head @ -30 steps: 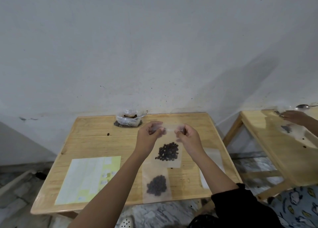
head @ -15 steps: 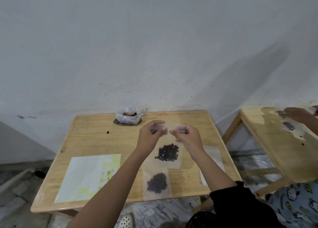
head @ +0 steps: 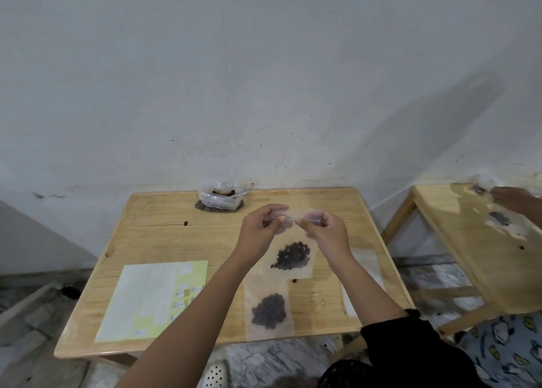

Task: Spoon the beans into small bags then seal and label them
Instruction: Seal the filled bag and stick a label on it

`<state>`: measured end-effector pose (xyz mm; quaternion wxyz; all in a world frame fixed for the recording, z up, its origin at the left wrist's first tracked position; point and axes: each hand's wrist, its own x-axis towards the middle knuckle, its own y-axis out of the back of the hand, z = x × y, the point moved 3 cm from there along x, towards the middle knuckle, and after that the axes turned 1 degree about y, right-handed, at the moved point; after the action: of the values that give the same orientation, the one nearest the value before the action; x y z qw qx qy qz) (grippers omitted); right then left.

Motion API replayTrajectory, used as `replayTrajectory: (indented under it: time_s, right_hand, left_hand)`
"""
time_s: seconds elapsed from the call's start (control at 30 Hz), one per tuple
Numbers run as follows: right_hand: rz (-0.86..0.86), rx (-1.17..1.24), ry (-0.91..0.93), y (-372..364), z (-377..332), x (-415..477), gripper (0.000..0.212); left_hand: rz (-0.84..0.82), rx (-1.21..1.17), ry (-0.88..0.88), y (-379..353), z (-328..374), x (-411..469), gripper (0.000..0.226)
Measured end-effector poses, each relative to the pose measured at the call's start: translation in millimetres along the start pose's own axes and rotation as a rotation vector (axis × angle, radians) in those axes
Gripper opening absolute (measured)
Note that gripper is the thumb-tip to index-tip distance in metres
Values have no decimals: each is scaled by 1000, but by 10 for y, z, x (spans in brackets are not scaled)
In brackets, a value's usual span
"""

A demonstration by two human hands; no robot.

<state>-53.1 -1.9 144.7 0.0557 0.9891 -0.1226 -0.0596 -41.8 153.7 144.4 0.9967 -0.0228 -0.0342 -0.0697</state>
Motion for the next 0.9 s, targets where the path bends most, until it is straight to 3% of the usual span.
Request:
replayTrajectory:
  time_s: [0.2,0.57,0.9]
  right_hand:
    - [-72,25,-12,28,-25,30,7]
    - [-129,43,55,36,-63,127,21]
    - [-36,-120,103,-5,-104,149,20]
  left_hand:
    - [31,-15,4,31,-48,51,20]
    - [-32,-27,39,42,-70,124,17]
    - [-32,25,38,0,-96,195,16]
